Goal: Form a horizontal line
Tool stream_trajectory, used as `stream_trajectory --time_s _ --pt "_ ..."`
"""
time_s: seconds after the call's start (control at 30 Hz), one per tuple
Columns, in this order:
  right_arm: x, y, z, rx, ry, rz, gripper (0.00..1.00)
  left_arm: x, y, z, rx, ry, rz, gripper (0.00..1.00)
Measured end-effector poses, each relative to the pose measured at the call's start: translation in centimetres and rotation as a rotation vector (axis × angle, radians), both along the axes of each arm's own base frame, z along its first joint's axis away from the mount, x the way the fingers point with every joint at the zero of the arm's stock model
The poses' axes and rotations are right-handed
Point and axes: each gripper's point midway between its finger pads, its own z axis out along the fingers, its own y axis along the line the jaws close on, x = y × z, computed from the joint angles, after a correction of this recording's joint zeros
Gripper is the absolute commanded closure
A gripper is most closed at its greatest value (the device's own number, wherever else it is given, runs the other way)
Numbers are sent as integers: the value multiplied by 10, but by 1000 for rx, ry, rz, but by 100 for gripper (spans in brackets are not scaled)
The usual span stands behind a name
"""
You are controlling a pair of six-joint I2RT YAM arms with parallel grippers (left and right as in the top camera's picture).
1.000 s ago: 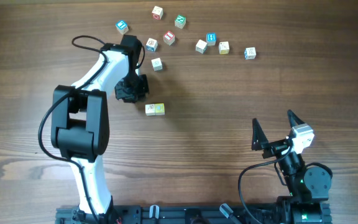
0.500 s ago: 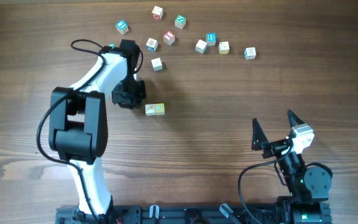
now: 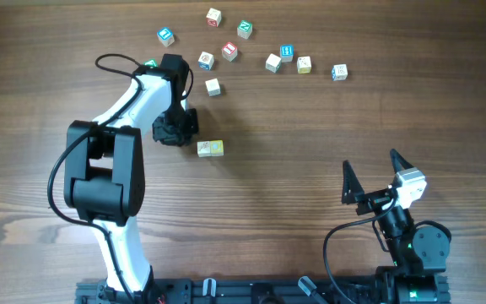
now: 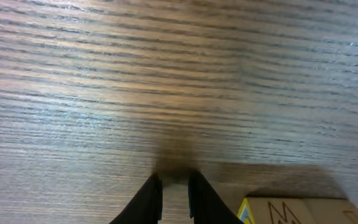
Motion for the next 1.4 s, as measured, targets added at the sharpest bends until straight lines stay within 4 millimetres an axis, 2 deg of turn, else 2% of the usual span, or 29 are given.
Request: stream_trajectory --time_s 0.43,0.87,1.07,1.27,1.4 --pt "0 0 0 0 0 0 0 0 -20 0 -6 -20 -75 80" --pt "0 0 0 0 0 0 0 1 -20 0 -6 -22 -77 80" --pt "0 0 0 0 0 0 0 1 -27 0 -8 -31 -95 77" --pt "0 0 0 0 0 0 0 1 -24 0 13 -33 -76 82" --pt "0 0 0 0 0 0 0 -9 -22 1 21 8 -73 81"
